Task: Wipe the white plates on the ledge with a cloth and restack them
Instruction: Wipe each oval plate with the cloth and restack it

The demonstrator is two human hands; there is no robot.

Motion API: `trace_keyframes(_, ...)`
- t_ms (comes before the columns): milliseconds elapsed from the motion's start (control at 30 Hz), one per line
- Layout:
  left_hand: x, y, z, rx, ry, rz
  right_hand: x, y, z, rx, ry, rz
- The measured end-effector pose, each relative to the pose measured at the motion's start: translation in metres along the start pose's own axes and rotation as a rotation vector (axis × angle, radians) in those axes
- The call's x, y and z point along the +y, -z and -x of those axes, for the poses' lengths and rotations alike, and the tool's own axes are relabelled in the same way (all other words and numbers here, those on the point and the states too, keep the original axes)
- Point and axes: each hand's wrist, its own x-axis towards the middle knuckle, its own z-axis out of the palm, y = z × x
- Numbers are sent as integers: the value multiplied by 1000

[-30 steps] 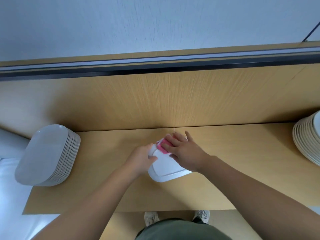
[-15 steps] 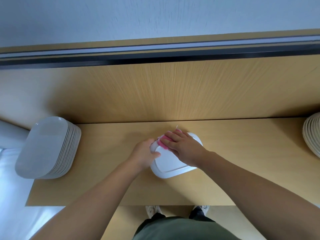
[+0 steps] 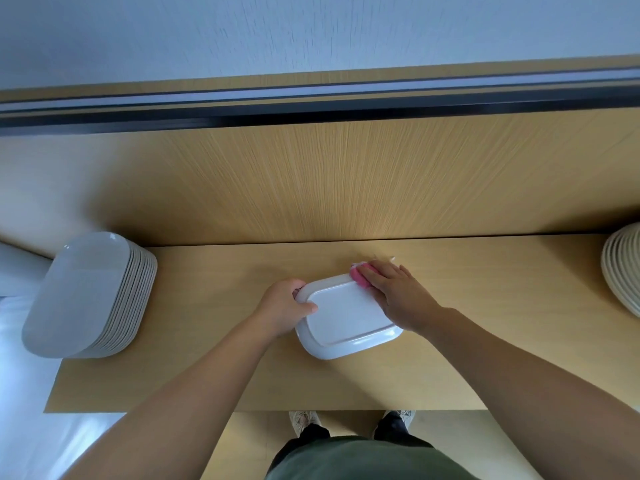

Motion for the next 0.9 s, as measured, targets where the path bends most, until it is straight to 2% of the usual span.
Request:
trace_keyframes(233,-3,0,-1,-16,12,19,4,-15,26,19,-116,-94)
trace_keyframes(467,-8,3,1,-17,19,45,-1,-30,63,-69,-180,-78)
trace_keyframes(600,-15,2,7,-151,-37,-2,-7,-14,59,-81,-177,-7)
trace_keyframes(700,-23,1,12,-273,-40,52,-2,-4,43,-86,-142,12)
trace_keyframes(900,-34,-8,18,-300,-44,74,7,-3,21,-55,-56,-27)
